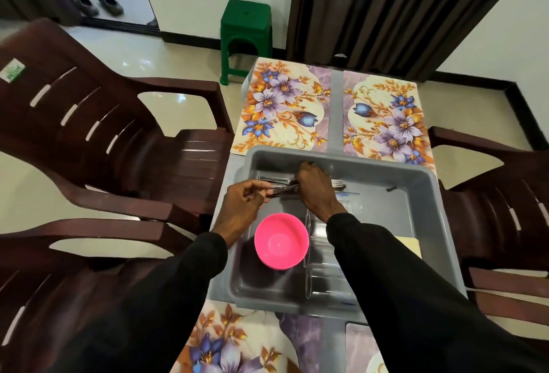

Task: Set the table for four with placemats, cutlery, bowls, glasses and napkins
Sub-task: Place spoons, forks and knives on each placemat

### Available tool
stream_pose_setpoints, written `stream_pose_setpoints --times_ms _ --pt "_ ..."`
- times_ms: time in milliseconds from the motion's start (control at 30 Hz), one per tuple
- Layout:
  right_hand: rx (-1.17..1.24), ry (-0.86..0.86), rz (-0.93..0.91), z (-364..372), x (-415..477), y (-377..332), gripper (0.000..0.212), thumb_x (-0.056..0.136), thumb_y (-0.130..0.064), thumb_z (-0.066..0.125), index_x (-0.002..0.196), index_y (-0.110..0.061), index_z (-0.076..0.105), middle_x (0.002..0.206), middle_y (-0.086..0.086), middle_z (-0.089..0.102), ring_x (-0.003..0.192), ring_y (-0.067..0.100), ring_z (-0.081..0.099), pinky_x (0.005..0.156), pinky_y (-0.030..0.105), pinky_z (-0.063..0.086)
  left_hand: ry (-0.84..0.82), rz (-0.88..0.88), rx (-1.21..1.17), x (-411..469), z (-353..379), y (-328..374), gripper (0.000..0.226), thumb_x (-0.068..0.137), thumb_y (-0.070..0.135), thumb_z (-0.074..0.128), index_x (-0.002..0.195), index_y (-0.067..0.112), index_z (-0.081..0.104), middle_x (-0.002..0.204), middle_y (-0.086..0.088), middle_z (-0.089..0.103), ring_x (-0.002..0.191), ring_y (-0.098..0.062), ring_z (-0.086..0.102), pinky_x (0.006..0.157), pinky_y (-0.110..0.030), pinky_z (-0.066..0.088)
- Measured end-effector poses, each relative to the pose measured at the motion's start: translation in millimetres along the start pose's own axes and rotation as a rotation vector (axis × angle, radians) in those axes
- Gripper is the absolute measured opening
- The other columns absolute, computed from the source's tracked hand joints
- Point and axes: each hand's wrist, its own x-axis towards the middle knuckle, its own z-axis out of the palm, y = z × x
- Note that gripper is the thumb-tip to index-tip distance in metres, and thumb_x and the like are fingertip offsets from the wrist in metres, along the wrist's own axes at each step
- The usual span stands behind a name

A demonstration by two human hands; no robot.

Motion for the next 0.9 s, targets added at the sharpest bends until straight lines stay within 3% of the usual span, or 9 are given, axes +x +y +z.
stream_pose_setpoints --times_ms 133,233,333,433,533,633,733,833,900 --pt "0.173 0.012 0.015 -13 -1 11 0.007 0.086 -0.008 0.077 0.093 -0.009 0.075 0.091 0.009 0.071 0.084 0.029 0.069 0.07 0.035 0.051 0.01 0.023 -0.021 1 -5 2 0.015 0.097 0.005 0.064 0.107 0.011 0.073 0.106 -0.003 0.077 0.099 -0.02 0.074 0.079 -0.027 0.061" --pt "0.25 -0.054 0.045 -30 4 31 0.015 0.088 -0.005 0.073 0.098 -0.015 0.079 0.088 0.002 0.077 0.079 0.021 0.071 0.066 0.027 0.047 0.023 0.051 -0.007 5 -6 2 0.015 0.096 0.003 0.065 0.105 0.011 0.074 0.103 -0.001 0.077 0.099 -0.018 0.073 0.081 -0.024 0.059" --pt "0.227 -0.06 0.085 -36 5 58 0.021 0.086 -0.003 0.075 0.102 -0.014 0.079 0.092 0.004 0.078 0.08 0.019 0.074 0.074 0.037 0.061 0.02 0.067 -0.009 5 -5 1 0.018 0.096 0.001 0.065 0.104 0.014 0.073 0.103 -0.001 0.077 0.098 -0.016 0.073 0.081 -0.02 0.057" --pt "0.199 -0.102 0.103 -36 -2 79 0.025 0.083 -0.004 0.077 0.106 -0.015 0.077 0.098 0.006 0.077 0.082 0.02 0.074 0.077 0.043 0.063 0.021 0.071 0.005 5 -3 -3 0.018 0.096 0.0 0.063 0.108 0.01 0.073 0.105 -0.002 0.077 0.1 -0.015 0.073 0.084 -0.022 0.058" --pt "0.232 -0.111 0.101 -43 -14 89 0.024 0.085 0.001 0.075 0.106 -0.011 0.077 0.099 0.007 0.078 0.084 0.022 0.073 0.08 0.039 0.061 0.021 0.068 0.034 8 -2 -7 0.02 0.096 -0.002 0.061 0.112 0.005 0.072 0.107 -0.003 0.076 0.103 -0.015 0.072 0.09 -0.022 0.057" --pt "0.294 -0.109 0.117 -42 -21 97 0.021 0.088 -0.003 0.074 0.108 -0.007 0.077 0.102 0.009 0.077 0.087 0.022 0.072 0.084 0.04 0.06 0.008 0.07 0.119 15 -1 -13 0.023 0.098 -0.003 0.059 0.115 0.006 0.072 0.111 -0.002 0.075 0.107 -0.013 0.07 0.097 -0.032 0.057" --pt "0.3 -0.124 0.142 -35 -28 109 0.028 0.085 0.006 0.073 0.11 -0.005 0.076 0.107 0.012 0.076 0.094 0.023 0.073 0.088 0.039 0.061 -0.036 0.077 0.237 26 4 -15 0.031 0.098 -0.006 0.055 0.123 0.007 0.069 0.118 -0.003 0.071 0.113 -0.015 0.065 0.102 -0.033 0.053" --pt "0.294 -0.084 0.182 -32 -35 121 0.02 0.087 0.008 0.068 0.099 -0.005 0.077 0.101 0.012 0.076 0.093 0.024 0.072 0.087 0.039 0.06 -0.061 0.088 0.333 37 11 -15 0.037 0.097 -0.007 0.053 0.13 0.008 0.064 0.128 -0.003 0.066 0.117 -0.018 0.061 0.099 -0.035 0.052" --pt "0.323 -0.068 0.229 -31 -40 129 0.022 0.086 0.011 0.065 0.094 -0.005 0.078 0.094 0.01 0.077 0.086 0.021 0.072 0.079 0.033 0.059 -0.083 0.109 0.393 44 17 -17 0.044 0.095 -0.009 0.051 0.134 0.009 0.061 0.132 -0.003 0.063 0.113 -0.019 0.061 0.093 -0.039 0.053"
